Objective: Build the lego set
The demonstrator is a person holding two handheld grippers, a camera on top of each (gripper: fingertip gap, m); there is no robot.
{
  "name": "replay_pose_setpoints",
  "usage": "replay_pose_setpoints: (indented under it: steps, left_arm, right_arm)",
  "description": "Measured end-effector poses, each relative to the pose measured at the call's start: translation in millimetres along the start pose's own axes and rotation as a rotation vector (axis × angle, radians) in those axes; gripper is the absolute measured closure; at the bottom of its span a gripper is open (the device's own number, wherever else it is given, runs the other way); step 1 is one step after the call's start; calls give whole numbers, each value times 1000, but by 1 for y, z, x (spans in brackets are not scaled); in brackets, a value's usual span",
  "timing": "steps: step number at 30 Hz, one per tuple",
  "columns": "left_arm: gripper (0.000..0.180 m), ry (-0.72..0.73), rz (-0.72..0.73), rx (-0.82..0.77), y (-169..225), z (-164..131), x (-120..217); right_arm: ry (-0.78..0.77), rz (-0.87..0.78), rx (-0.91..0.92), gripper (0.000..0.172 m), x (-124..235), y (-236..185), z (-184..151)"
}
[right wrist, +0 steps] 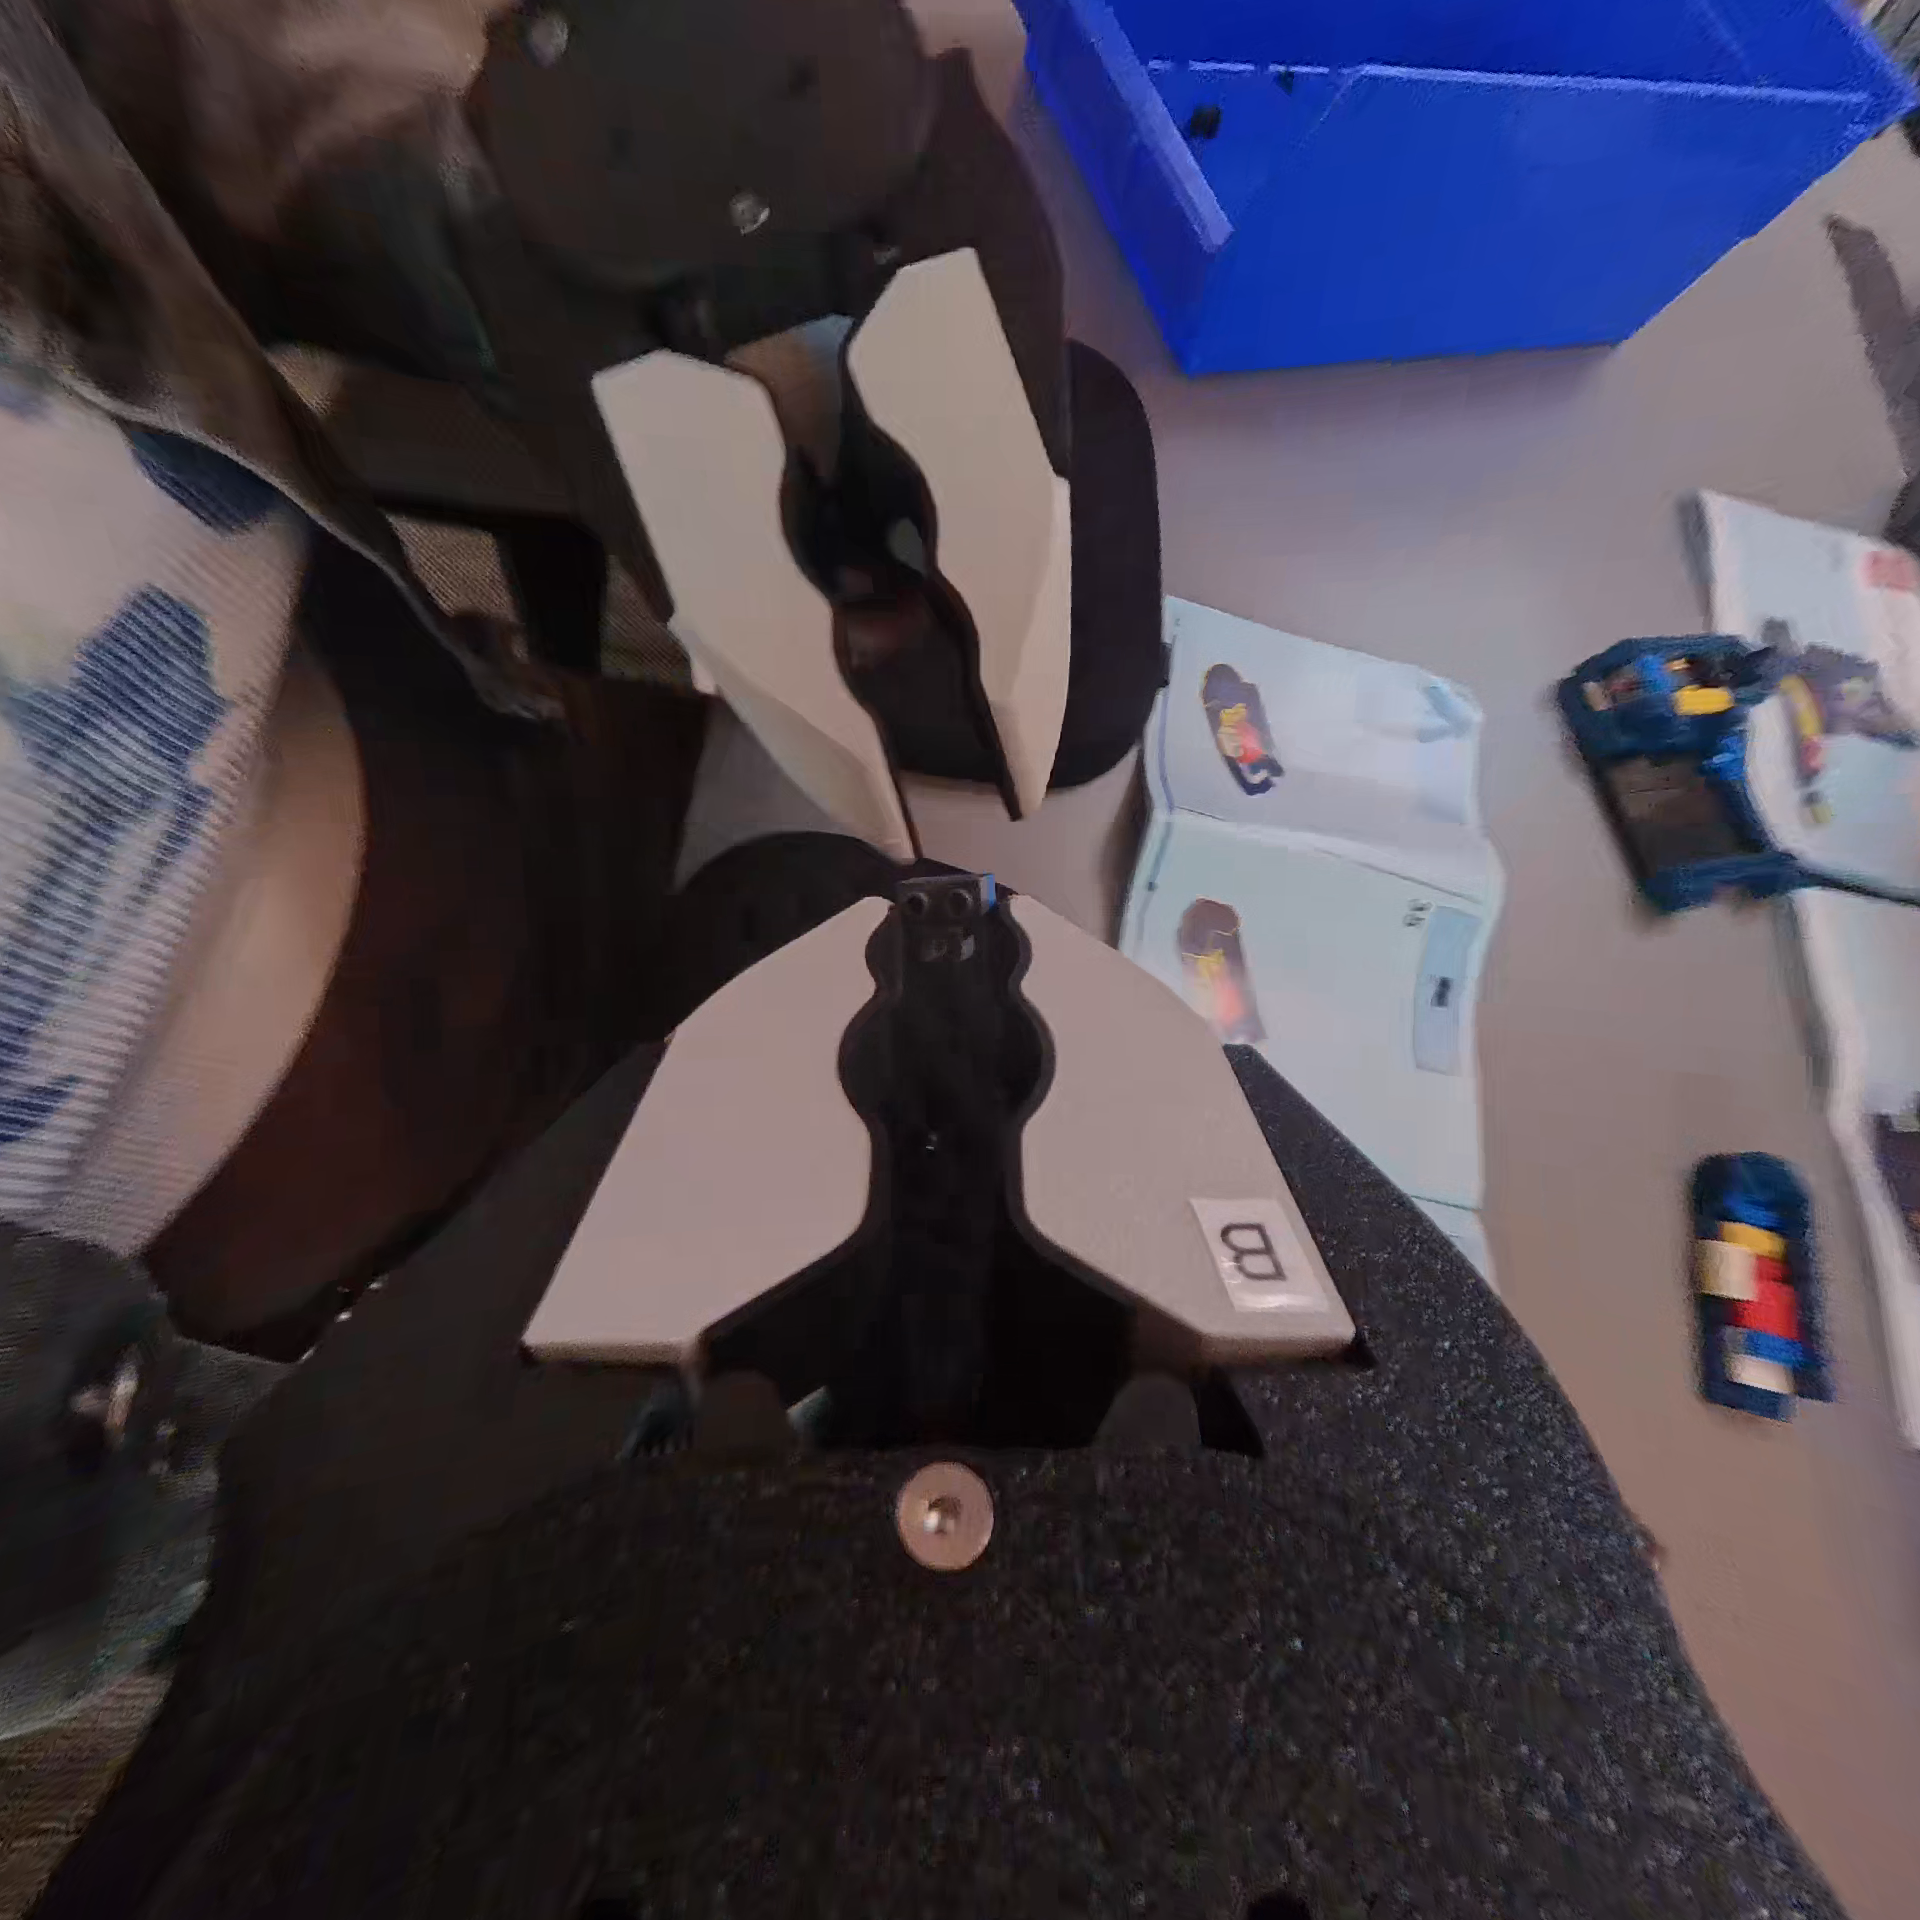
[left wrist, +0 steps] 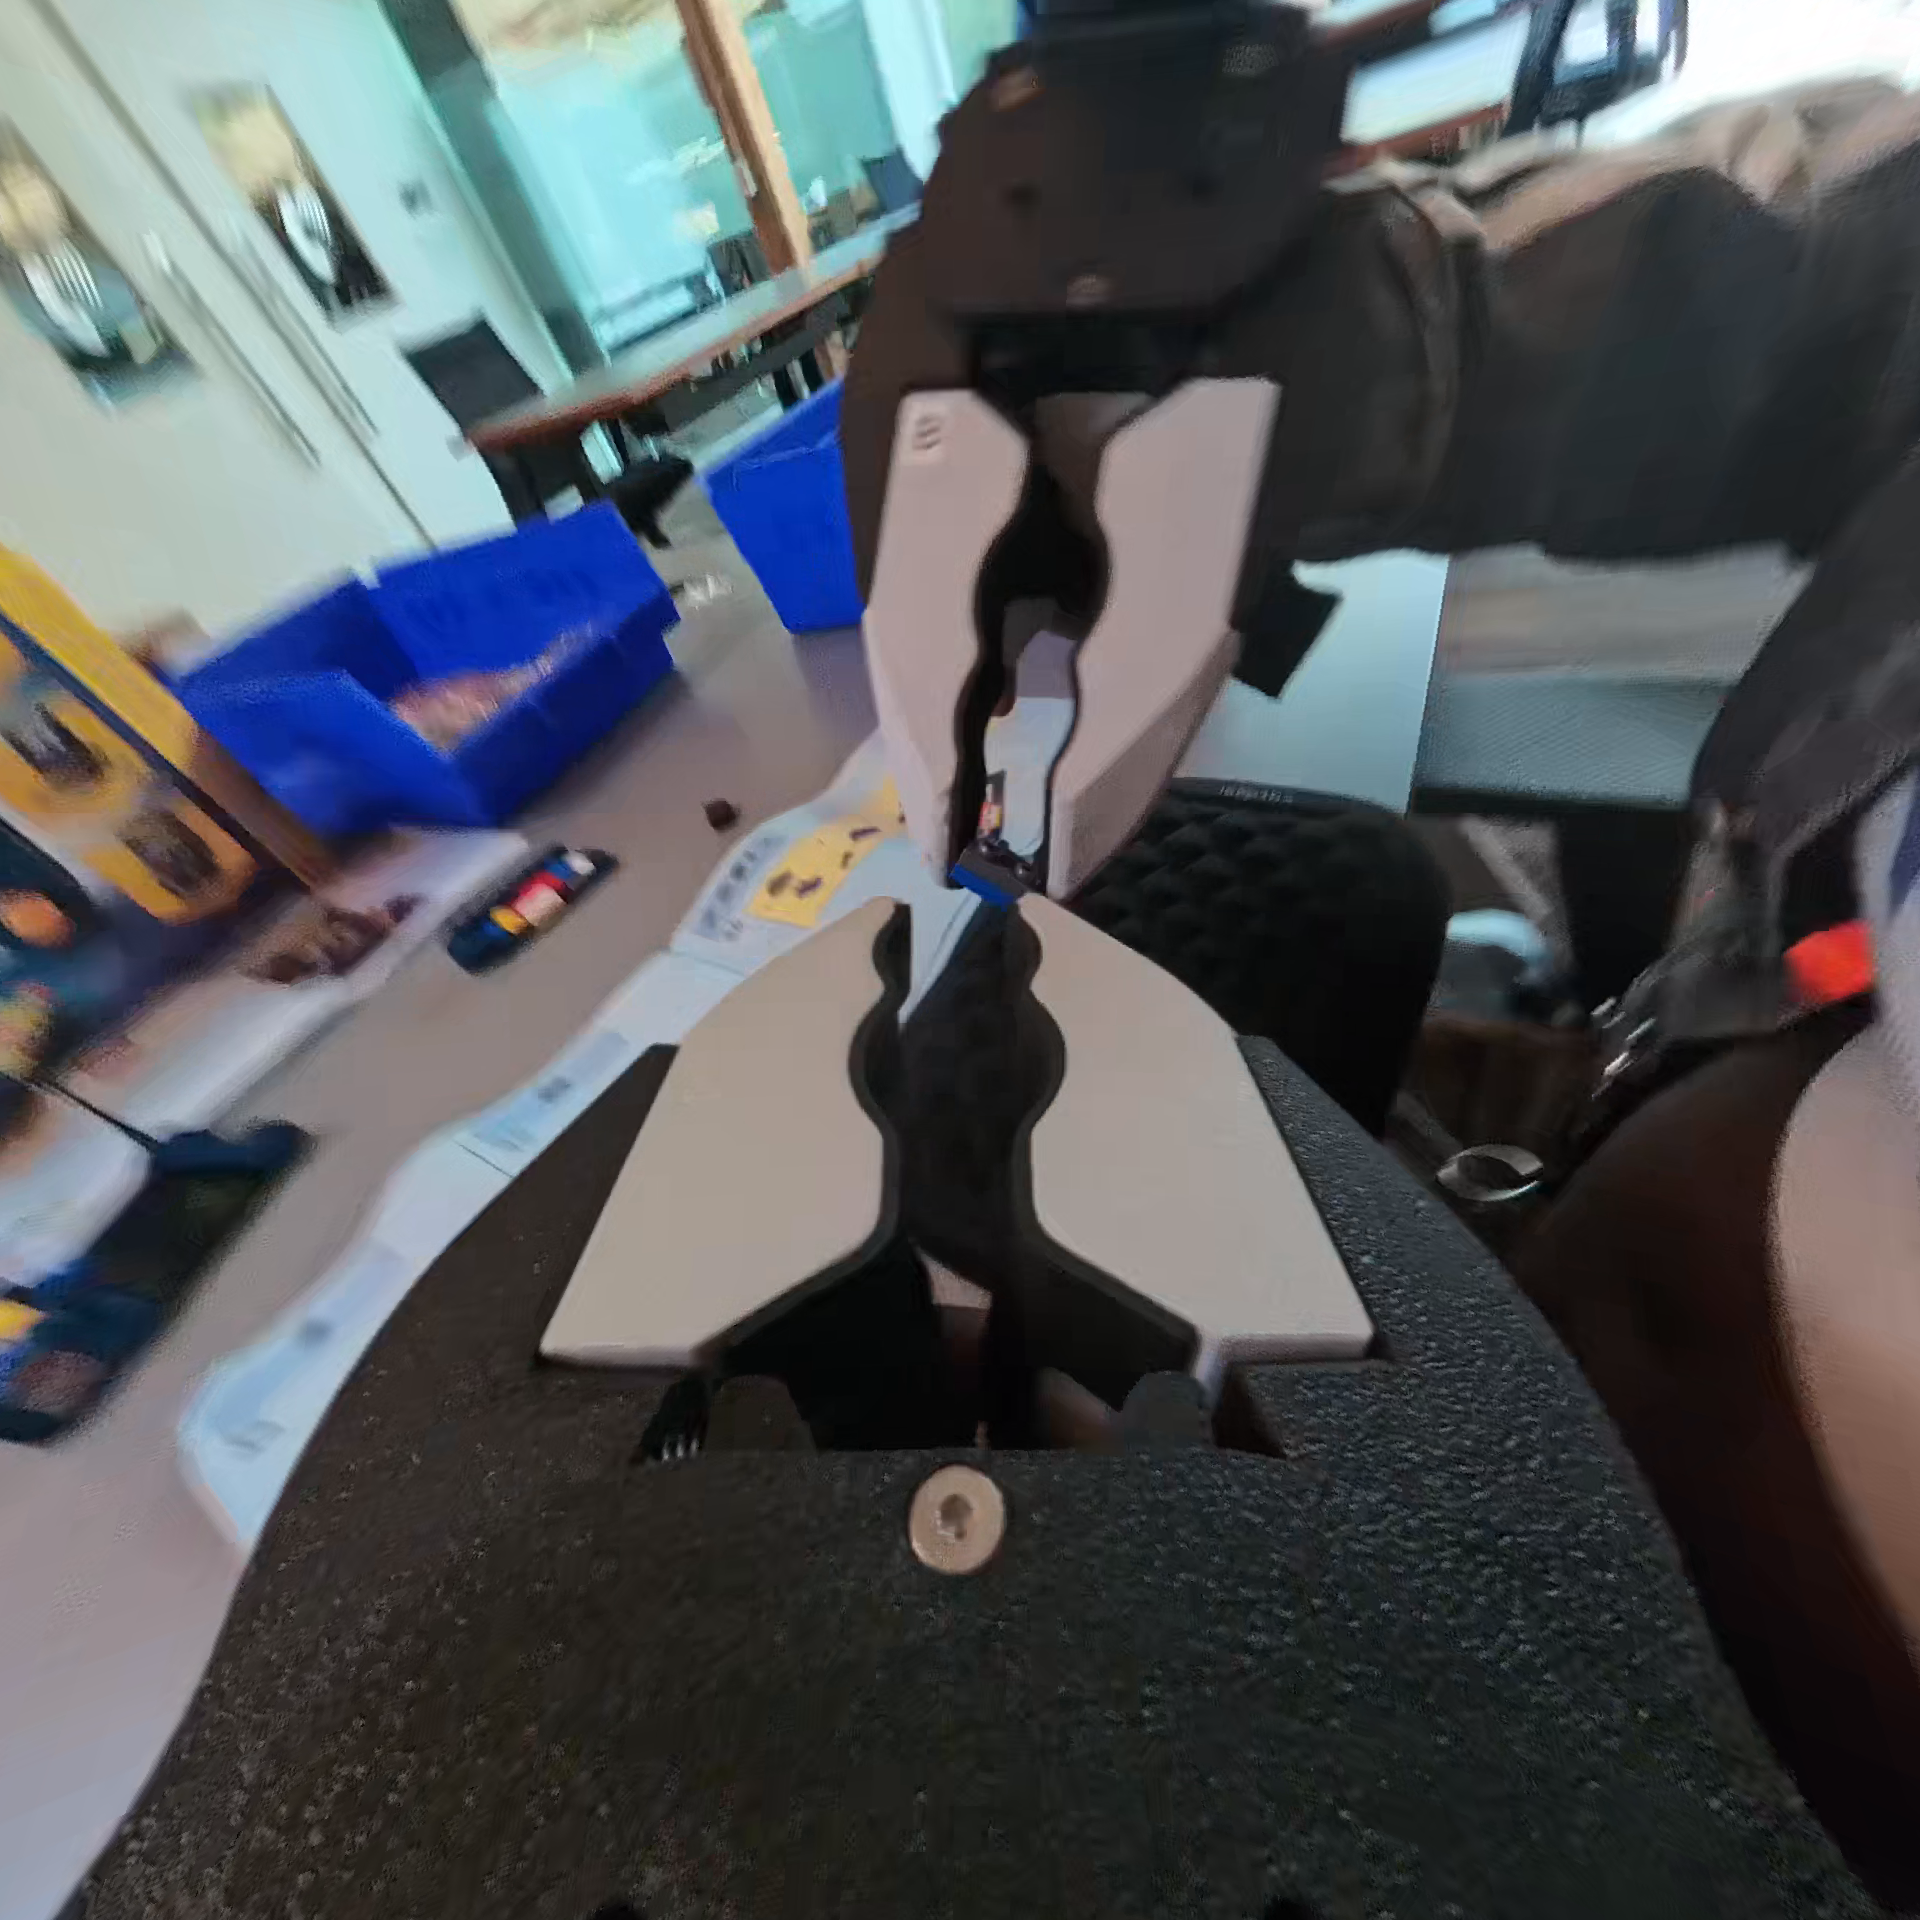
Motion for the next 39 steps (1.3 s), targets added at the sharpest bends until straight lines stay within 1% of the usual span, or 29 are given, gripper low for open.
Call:
replay_pose_setpoints:
  steps: [1,2,4,5,7,8,10,12,15,17,20,22,24,25,26,27,28,29,31,32,33,35,39]
  left_arm:
    - [167,-8,-17,135,-4,-1,-1]
    - [165,8,-25,287,-9,-2,-2]
    - [165,91,-67,589,-19,-5,0]
    - [164,113,-91,706,-23,-8,-1]
    - [158,113,-159,823,-22,-12,-3]
    - [157,106,-166,843,-21,-14,-4]
    - [173,148,-188,849,-19,-14,-4]
    - [174,178,-193,882,-18,-15,-4]
    - [174,278,-285,1075,-17,-18,-2]
    - [174,288,-327,1164,-15,-20,-2]
    - [168,255,-309,1160,-14,-22,-3]
    - [171,249,-288,1128,-14,-22,-3]
    - [172,259,-280,1105,-14,-21,-3]
    - [172,283,-286,1122,-14,-20,-2]
    - [172,325,-315,1182,-15,-19,-1]
    - [172,385,-377,1276,-15,-18,-1]
    - [173,439,-445,1375,-15,-17,-1]
    - [173,462,-491,1444,-14,-17,-1]
    - [173,457,-525,1494,-10,-17,-3]
    - [173,461,-539,1516,-8,-17,-4]
    - [173,467,-547,1533,-8,-17,-4]
    - [173,470,-536,1533,-9,-18,-5]
    - [173,490,-550,1556,-10,-18,-4]
  right_arm:
    - [-20,-28,57,156,-1,0,2]
    - [-35,-59,111,155,-1,-1,5]
    - [-43,-119,198,155,-2,-4,10]
    - [-40,-143,229,155,-2,-6,12]
    - [-43,-183,272,155,-2,-9,17]
    - [-58,-185,287,155,-2,-11,17]
    - [-78,-207,302,155,-4,-11,18]
    - [-66,-205,307,155,-2,-11,18]
    - [35,-173,297,155,4,-11,20]
    - [46,-147,305,155,6,-12,20]
    - [-42,-137,341,155,1,-15,20]
    - [-60,-128,333,155,0,-15,22]
    - [-46,-125,317,155,0,-14,22]
    - [-13,-127,307,155,2,-13,23]
    - [46,-129,292,155,5,-12,23]
    - [127,-131,276,153,10,-11,22]
    - [208,-139,261,145,14,-10,20]
    - [282,-139,246,144,17,-10,18]
    - [412,-127,223,146,21,-11,14]
    - [447,-129,225,150,21,-13,14]
    - [460,-137,237,156,21,-14,13]
    - [463,-157,255,161,18,-16,12]
    - [470,-151,255,160,18,-17,10]
Point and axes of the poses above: each gripper's, where its closed fingertips meet, x back along the fingers, z out of its top, y = z × x across the jaws, the point moved 10 cm from there along x, back along the fingers, and after that the axes turned 5 degrees about y, right-handed, at the moved point
